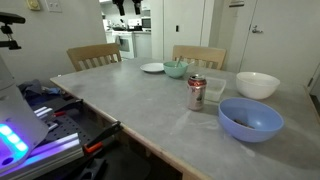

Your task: Move the can to the left side of the table

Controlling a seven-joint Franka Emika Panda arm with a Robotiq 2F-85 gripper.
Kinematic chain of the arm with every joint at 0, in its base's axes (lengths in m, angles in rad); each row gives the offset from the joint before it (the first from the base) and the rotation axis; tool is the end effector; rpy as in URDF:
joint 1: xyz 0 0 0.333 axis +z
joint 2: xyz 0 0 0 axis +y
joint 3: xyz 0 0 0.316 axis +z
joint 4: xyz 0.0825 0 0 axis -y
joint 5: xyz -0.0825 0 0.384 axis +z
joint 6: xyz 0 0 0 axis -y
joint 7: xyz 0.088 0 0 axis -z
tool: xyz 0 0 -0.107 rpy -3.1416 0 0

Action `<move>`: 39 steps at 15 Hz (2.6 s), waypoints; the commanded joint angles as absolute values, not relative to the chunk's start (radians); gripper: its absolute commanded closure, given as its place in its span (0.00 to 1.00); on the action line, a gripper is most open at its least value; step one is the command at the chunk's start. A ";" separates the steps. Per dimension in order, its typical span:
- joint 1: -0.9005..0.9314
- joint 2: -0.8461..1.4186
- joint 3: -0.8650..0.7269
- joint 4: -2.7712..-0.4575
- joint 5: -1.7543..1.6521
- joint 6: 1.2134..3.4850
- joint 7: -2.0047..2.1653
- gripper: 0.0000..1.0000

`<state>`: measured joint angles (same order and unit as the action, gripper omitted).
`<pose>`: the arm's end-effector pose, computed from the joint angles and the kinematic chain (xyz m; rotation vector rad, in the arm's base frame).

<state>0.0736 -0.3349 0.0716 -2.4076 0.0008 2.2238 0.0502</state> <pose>0.4487 0.0667 0.4532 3.1209 0.1442 0.2376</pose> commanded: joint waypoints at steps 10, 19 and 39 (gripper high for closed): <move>-0.076 -0.069 -0.074 -2.203 -0.042 2.332 0.069 0.00; -0.153 0.069 -0.172 -2.095 -0.062 2.301 0.130 0.00; -0.273 0.187 -0.309 -2.154 0.064 2.286 0.316 0.00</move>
<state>-0.2575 0.1787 -0.3071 -2.1301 0.0366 2.3100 0.3115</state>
